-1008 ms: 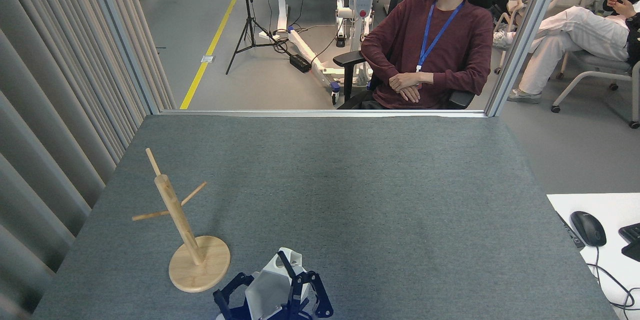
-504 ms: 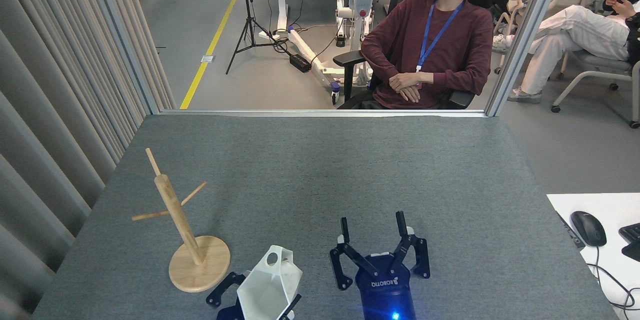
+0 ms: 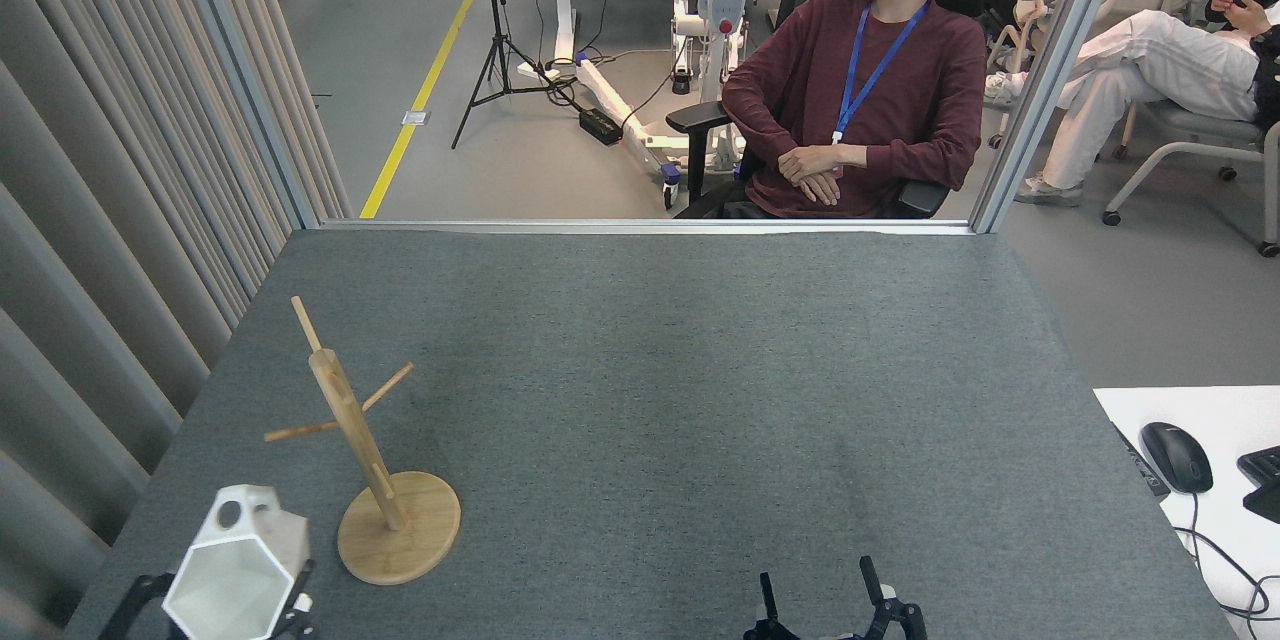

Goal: Hang cup on storage rack
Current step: 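Carry the cup with the left gripper beside the wooden mug tree, then move the cup with the left gripper onto a peg of the mug tree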

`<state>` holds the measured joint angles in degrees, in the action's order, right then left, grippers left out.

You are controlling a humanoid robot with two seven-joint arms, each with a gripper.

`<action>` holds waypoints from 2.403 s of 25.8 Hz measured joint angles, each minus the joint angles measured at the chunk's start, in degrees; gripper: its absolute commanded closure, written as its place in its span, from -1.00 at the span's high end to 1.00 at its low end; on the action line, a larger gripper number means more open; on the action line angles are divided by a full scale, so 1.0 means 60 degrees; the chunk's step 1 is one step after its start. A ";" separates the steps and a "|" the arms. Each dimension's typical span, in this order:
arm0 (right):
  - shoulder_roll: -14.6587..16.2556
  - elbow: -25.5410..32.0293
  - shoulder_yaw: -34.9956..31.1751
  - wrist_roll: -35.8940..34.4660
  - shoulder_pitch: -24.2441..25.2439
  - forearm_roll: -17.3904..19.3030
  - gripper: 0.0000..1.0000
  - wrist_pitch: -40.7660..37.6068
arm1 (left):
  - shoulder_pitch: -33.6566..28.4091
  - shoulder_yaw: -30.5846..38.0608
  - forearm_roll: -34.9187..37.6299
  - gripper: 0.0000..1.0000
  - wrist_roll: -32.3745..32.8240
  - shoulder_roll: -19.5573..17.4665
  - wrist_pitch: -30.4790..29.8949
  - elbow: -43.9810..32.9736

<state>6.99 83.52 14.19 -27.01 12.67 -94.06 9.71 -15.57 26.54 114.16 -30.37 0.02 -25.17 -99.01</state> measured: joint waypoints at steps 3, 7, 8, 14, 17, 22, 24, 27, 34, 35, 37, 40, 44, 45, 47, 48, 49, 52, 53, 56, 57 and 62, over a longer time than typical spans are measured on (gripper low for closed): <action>0.0003 -0.0004 -0.0036 -0.0010 0.0004 0.0169 0.96 -0.0020 | 0.0035 0.0859 0.0131 0.24 -0.0071 -0.0102 0.0393 0.0008; -0.0003 -0.0005 -0.0049 -0.0011 -0.0017 0.0226 0.96 -0.0020 | 0.0159 0.1220 0.1295 0.16 -0.0108 -0.0206 0.1178 0.0039; -0.0005 -0.0005 -0.0049 -0.0011 -0.0019 0.0229 0.96 -0.0020 | 0.0249 0.1246 0.1748 0.16 -0.0108 -0.0181 0.1368 0.0043; 0.0015 -0.0005 -0.0041 -0.0012 -0.0027 0.0228 0.96 0.0010 | 0.1026 0.1261 0.3961 0.19 -0.0121 0.0265 0.1950 0.0081; 0.0046 -0.0004 -0.0044 -0.0019 -0.0038 0.0224 0.96 0.0022 | 0.1375 0.1192 0.4741 0.19 -0.0121 0.0470 0.2016 0.0125; 0.0033 -0.0005 -0.0054 -0.0028 -0.0045 0.0222 0.96 0.0052 | 0.1694 0.0874 0.5736 0.19 -0.0121 0.0632 0.2079 0.0133; 0.0013 -0.0005 -0.0057 -0.0031 -0.0045 0.0222 0.96 0.0054 | 0.1779 0.0792 0.5996 0.19 -0.0117 0.0698 0.2100 0.0131; -0.0002 -0.0004 -0.0061 -0.0032 -0.0046 0.0222 0.96 0.0056 | 0.1858 0.0697 0.6284 0.19 -0.0109 0.0743 0.2102 0.0119; -0.0006 -0.0019 -0.0305 -0.0090 -0.0061 0.0247 0.96 0.0035 | 0.1922 0.0463 0.6965 0.21 -0.0106 0.0817 0.2252 0.0124; -0.0007 -0.0024 -0.0336 -0.0104 -0.0068 0.0249 0.96 0.0020 | 0.1927 0.0385 0.7150 0.25 -0.0106 0.0821 0.2335 0.0131; -0.0008 -0.0029 -0.0374 -0.0113 -0.0076 0.0253 0.96 0.0008 | 0.1942 0.0213 0.7465 0.57 -0.0106 0.0832 0.2470 0.0149; -0.0017 -0.0037 -0.0419 -0.0118 -0.0082 0.0259 0.96 -0.0002 | 0.2008 0.0047 0.7715 0.96 -0.0106 0.0845 0.2572 0.0175; -0.0021 -0.0042 -0.0451 -0.0141 -0.0080 0.0264 0.96 -0.0007 | 0.2116 -0.0025 0.7809 0.98 -0.0106 0.0857 0.2599 0.0223; -0.0022 -0.0043 -0.0454 -0.0157 -0.0079 0.0265 0.96 -0.0007 | 0.2132 -0.0033 0.7815 0.98 -0.0106 0.0859 0.2599 0.0228; -0.0022 -0.0045 -0.0461 -0.0180 -0.0077 0.0265 0.96 -0.0010 | 0.2150 -0.0038 0.7816 0.98 -0.0106 0.0860 0.2596 0.0237; -0.0022 -0.0046 -0.0461 -0.0190 -0.0076 0.0266 0.96 -0.0010 | 0.2155 -0.0040 0.7810 0.98 -0.0106 0.0861 0.2588 0.0238; -0.0022 -0.0051 -0.0461 -0.0203 -0.0076 0.0266 0.96 -0.0010 | 0.2155 -0.0040 0.7798 0.98 -0.0106 0.0860 0.2588 0.0239; -0.0022 -0.0066 -0.0462 -0.0222 -0.0079 0.0266 0.96 -0.0015 | 0.2154 -0.0040 0.7751 0.98 -0.0108 0.0850 0.2579 0.0238; -0.0022 -0.0073 -0.0462 -0.0225 -0.0081 0.0266 0.96 -0.0016 | 0.2136 -0.0039 0.7738 0.98 -0.0110 0.0843 0.2578 0.0229; -0.0022 -0.0084 -0.0461 -0.0234 -0.0087 0.0266 0.96 -0.0019 | 0.2056 -0.0041 0.7676 0.98 -0.0112 0.0818 0.2578 0.0191; -0.0022 -0.0087 -0.0461 -0.0235 -0.0088 0.0266 0.96 -0.0019 | 0.2012 -0.0047 0.7644 0.98 -0.0112 0.0808 0.2590 0.0179; -0.0018 -0.0100 -0.0469 -0.0297 -0.0089 0.0266 0.96 -0.0019 | 0.1699 -0.0231 0.7533 0.98 -0.0115 0.0746 0.2643 0.0100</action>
<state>6.89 82.92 11.37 -28.79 12.13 -92.46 9.60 -5.38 25.15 159.36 -31.06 4.50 -9.31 -98.41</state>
